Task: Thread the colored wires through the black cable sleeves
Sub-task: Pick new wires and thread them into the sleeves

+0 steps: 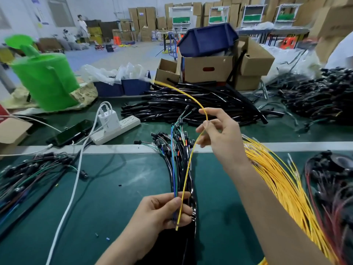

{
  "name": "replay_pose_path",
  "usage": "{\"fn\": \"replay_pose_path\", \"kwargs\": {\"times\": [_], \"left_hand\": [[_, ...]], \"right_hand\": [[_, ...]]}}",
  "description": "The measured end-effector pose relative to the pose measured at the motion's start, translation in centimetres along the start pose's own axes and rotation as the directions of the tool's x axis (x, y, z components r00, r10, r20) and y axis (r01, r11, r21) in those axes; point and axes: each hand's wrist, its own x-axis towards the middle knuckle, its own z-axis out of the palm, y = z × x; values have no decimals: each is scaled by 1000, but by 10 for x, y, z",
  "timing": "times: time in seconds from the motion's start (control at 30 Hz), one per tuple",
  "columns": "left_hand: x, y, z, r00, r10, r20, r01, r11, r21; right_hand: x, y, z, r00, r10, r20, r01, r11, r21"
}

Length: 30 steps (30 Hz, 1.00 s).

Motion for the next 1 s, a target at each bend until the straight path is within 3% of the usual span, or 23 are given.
{"fn": "replay_pose_path", "kwargs": {"times": [0.13, 0.3, 0.4, 0.5, 0.53, 0.6, 0.67, 0.7, 0.77, 0.83, 0.87, 0.93, 0.97, 1.0], "left_hand": [[1, -2, -7, 998, -27, 48, 33, 993, -116], [3, 7, -14, 991, -52, 124, 91, 938, -335], [4, 4, -19, 982, -19, 185, 87, 925, -369], [5, -2, -23, 975, 1, 224, 88, 918, -388], [5, -3, -23, 973, 7, 230, 88, 914, -397], [6, -8, -25, 971, 10, 238, 103, 884, -456], [8, -15, -30, 959, -57, 276, 204, 815, -542], [7, -16, -30, 974, -69, 218, 182, 811, -556], [5, -15, -31, 977, -57, 204, 154, 854, -497], [3, -18, -30, 969, 17, 246, 111, 862, -495], [4, -21, -28, 960, 21, 280, 131, 848, -514], [7, -26, -26, 942, 2, 334, 189, 822, -537], [8, -24, -25, 926, -12, 378, 230, 810, -539], [11, -22, -25, 912, -25, 409, 264, 799, -540]], "right_hand": [[-6, 3, 10, 993, 46, 113, -53, 997, 61], [-9, 9, 23, 949, 248, 196, -262, 964, 46], [-17, 8, 27, 904, 382, 192, -403, 911, 87], [-14, -18, 3, 894, 419, 159, -438, 892, 110], [-13, -32, -10, 922, 370, 113, -384, 912, 144], [-17, -65, -39, 985, 126, -115, -111, 986, 128], [-23, -89, -65, 923, -197, -330, 184, 980, -70], [-24, -93, -77, 892, -295, -342, 238, 951, -199], [-19, -84, -101, 932, -260, -252, 105, 860, -499], [-13, -56, -133, 972, 69, -225, -219, 611, -761], [-14, -38, -153, 933, 240, -269, -348, 405, -845], [-25, -6, -184, 815, 447, -369, -420, 18, -907], [-31, 7, -193, 772, 498, -395, -423, -62, -904], [-36, 16, -199, 748, 523, -409, -452, -50, -890]]}}
